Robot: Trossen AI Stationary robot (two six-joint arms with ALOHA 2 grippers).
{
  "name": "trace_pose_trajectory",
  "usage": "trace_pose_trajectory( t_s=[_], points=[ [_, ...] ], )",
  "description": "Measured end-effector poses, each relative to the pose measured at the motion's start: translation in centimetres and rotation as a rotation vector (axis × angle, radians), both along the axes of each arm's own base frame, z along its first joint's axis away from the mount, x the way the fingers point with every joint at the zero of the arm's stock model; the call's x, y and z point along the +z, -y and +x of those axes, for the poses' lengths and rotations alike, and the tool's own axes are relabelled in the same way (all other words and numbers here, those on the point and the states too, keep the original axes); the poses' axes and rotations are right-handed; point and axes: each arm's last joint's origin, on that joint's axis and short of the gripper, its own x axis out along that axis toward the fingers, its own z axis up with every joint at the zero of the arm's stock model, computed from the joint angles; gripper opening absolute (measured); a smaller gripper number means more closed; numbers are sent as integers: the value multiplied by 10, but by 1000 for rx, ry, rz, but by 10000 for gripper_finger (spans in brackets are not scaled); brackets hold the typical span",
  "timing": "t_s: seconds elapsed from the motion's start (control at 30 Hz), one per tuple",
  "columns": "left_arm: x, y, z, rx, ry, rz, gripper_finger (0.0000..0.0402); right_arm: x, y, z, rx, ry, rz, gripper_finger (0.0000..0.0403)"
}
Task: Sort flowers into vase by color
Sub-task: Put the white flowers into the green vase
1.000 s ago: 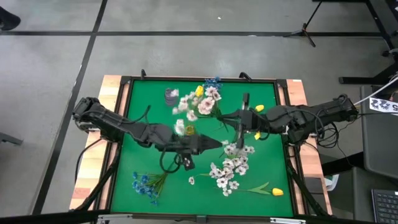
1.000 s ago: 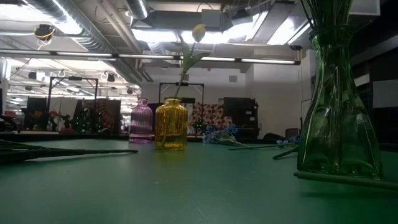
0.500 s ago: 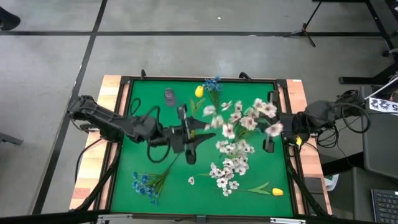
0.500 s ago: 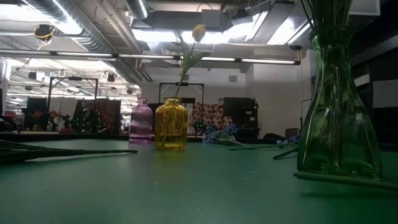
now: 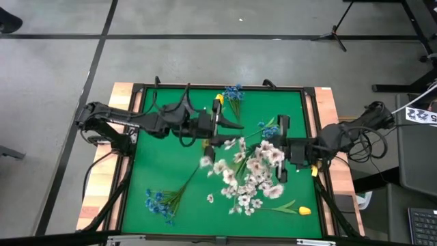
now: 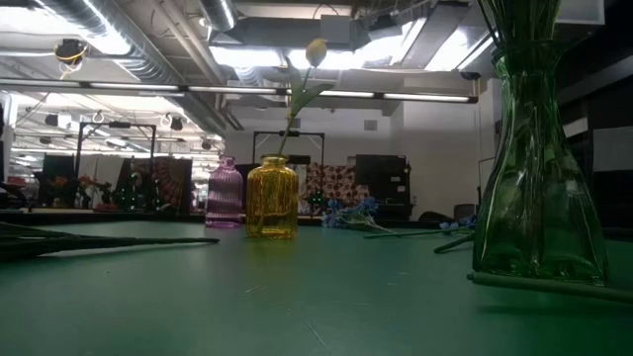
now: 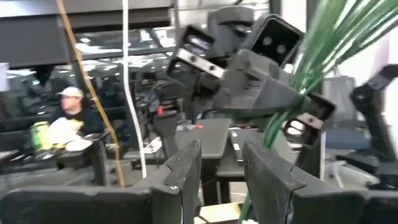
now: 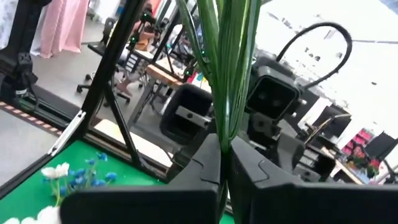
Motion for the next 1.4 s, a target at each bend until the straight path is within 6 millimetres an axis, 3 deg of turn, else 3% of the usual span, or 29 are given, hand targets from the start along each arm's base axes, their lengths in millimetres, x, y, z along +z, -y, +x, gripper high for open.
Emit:
trace_pose_trajectory(
  t_s=[0.37,0.53,0.77,1.4],
  points=[
    [-4,20,1,-51,16,175,114,3,13,18,33,83,17,7],
    [-8,19,6,-47,9,175,114,0,20,28,51,71,47,13],
    [-9,16,7,-15,6,170,114,-8,16,36,70,37,45,10],
    [-11,16,10,-38,18,168,111,-8,16,36,68,38,20,18]
  ],
)
